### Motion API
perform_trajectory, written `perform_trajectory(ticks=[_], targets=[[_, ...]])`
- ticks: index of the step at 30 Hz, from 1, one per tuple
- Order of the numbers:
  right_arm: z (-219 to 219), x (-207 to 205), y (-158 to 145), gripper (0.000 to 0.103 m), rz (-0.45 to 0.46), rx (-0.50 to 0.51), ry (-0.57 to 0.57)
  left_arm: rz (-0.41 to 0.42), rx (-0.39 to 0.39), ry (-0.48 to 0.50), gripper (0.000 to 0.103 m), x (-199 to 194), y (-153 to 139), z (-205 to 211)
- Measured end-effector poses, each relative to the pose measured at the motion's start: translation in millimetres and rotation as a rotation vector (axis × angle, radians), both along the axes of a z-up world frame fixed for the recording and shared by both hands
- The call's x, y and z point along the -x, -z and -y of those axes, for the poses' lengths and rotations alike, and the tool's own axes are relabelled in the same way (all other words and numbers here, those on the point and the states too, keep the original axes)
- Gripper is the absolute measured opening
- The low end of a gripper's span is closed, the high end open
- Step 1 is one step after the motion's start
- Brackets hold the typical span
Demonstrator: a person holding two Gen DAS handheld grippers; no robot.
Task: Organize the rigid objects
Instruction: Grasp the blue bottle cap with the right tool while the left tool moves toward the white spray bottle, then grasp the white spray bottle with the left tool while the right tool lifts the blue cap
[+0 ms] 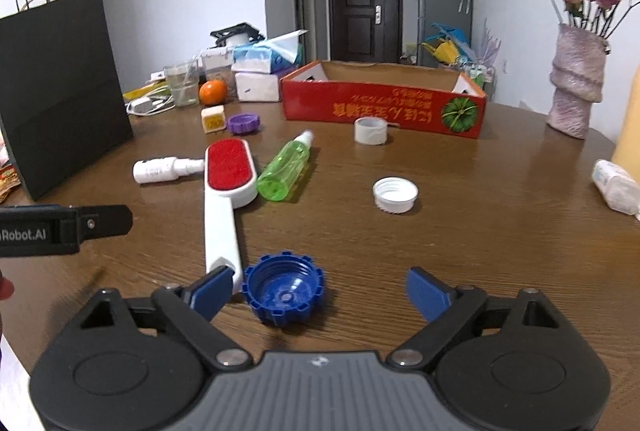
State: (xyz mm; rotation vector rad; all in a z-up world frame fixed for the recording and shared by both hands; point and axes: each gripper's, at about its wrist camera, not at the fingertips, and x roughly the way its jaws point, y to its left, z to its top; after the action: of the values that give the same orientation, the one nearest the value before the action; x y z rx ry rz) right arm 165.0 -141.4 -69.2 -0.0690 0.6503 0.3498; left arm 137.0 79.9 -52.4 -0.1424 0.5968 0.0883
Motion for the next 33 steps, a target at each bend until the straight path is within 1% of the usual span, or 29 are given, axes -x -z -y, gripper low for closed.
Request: perform_trajectory(ticks=[7, 8, 11, 13, 14, 15, 17, 21, 28, 33], targets=[[-13, -12, 11, 0.085, -0.025, 0.037, -0.031, -0.018, 0.015, -0.008, 0.103, -8, 6, -11], [-13, -14, 12, 0.083, -0.027, 0.039, -0.029, -0.021, 0.018, -0.01, 0.103, -9, 7, -13], [-13, -18, 15, 0.073, -0.033, 0.039, -0.029, -0.03, 0.021, -0.015, 0.103, -12, 9, -15], [-13, -21, 16, 0.072, -0.034, 0.035, -0.032, -0.033, 0.019, -0.015, 0.103, -13, 10, -16], [-13, -22, 16, 0.067, -0.034, 0.035, -0.033, -0.034, 0.017, -0.014, 0.103, -14, 10, -16], [-13, -23, 16, 0.06, -0.035, 0.035, -0.036, -0.034, 0.015, -0.015, 0.103, -14, 9, -16], [-12, -25, 18, 0.053, -0.045, 0.035, -0.047, -0.035, 0.014, -0.017, 0.103, -16, 9, -17], [-13, -27, 18, 0.053, -0.033, 0.05, -0.049, -0.038, 0.011, -0.027, 0.103, -21, 9, -20], [-3, -36, 12, 0.053, 0.004, 0.036, 0.0, -0.036, 0.006, -0.074, 0.103, -37, 9, -28], [5, -48, 8, 0.053, 0.028, 0.035, 0.038, -0.033, 0.004, -0.118, 0.103, -56, 10, -37]])
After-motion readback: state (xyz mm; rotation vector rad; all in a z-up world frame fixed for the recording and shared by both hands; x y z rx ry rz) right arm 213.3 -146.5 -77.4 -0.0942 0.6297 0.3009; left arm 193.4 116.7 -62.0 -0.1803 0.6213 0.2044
